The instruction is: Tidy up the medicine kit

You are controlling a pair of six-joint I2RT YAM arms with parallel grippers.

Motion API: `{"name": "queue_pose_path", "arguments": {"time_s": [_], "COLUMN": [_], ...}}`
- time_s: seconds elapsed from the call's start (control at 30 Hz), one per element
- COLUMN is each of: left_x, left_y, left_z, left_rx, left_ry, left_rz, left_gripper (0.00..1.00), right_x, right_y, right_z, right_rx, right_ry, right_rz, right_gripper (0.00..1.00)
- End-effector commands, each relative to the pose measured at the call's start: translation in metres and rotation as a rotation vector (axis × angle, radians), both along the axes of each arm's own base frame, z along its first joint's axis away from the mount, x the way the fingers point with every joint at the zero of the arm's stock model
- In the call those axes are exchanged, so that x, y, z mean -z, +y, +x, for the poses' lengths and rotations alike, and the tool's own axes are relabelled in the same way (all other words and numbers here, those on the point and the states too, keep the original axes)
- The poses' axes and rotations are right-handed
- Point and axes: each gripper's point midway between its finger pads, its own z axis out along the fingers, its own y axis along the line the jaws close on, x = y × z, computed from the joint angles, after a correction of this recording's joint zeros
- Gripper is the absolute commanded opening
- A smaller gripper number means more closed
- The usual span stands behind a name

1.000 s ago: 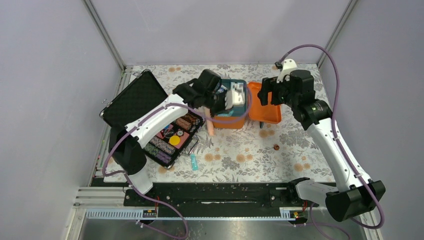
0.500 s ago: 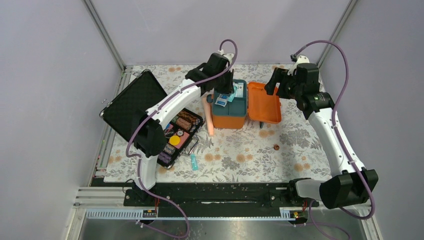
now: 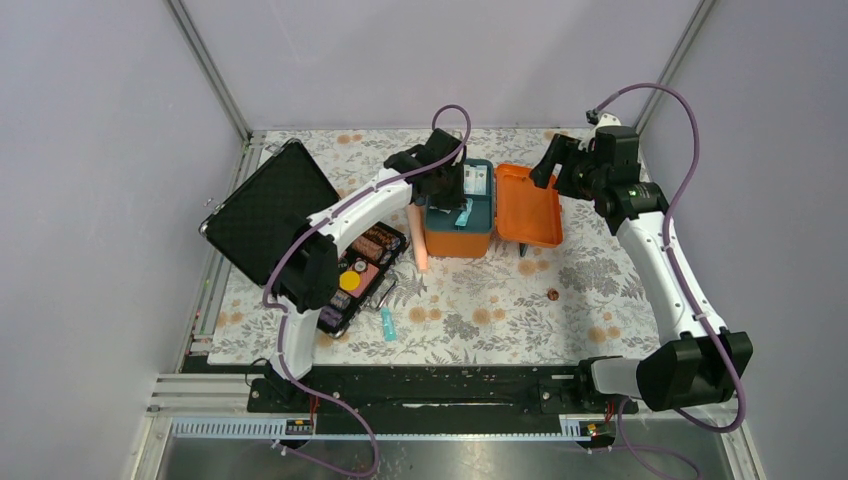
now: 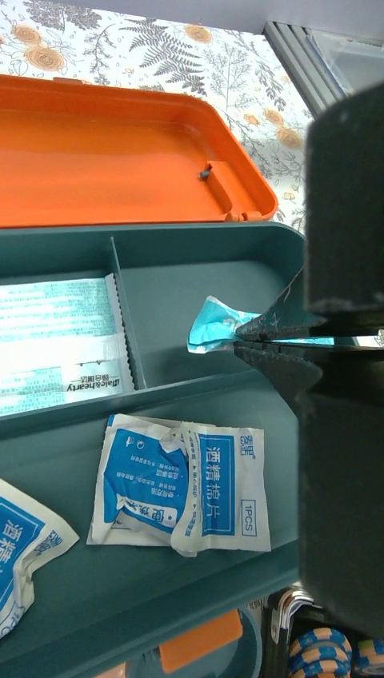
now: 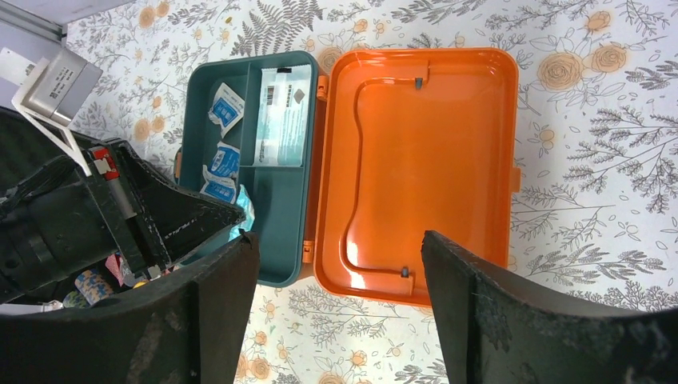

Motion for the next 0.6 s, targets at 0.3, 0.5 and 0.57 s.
{"name": "queue_pose_path", "arguments": {"time_s": [0.3, 0.5, 0.57], "left_x": [0.008, -0.004, -0.019], "left_y": [0.002, -0.004, -0.007], "left_z": [0.016, 0.022, 0.025], "left_rx": [-0.112, -0.075, -0.030], "left_ry": [-0.003, -0.049, -0.103], "left_rz": [-0.002, -0.026, -0.034], "left_gripper": [0.07, 0.26, 0.26], "right_x": [-0.005, -0.004, -0.005], "right_y": [0.000, 0.001, 0.000], "right_z": [-0.010, -0.008, -0.007], "right_rx": [0.002, -0.003, -0.002], "right_ry": [-0.021, -0.015, -0.016], "right_rz": [0.038, 0.045, 0.044], "right_gripper": [0.80, 0.80, 0.80]}}
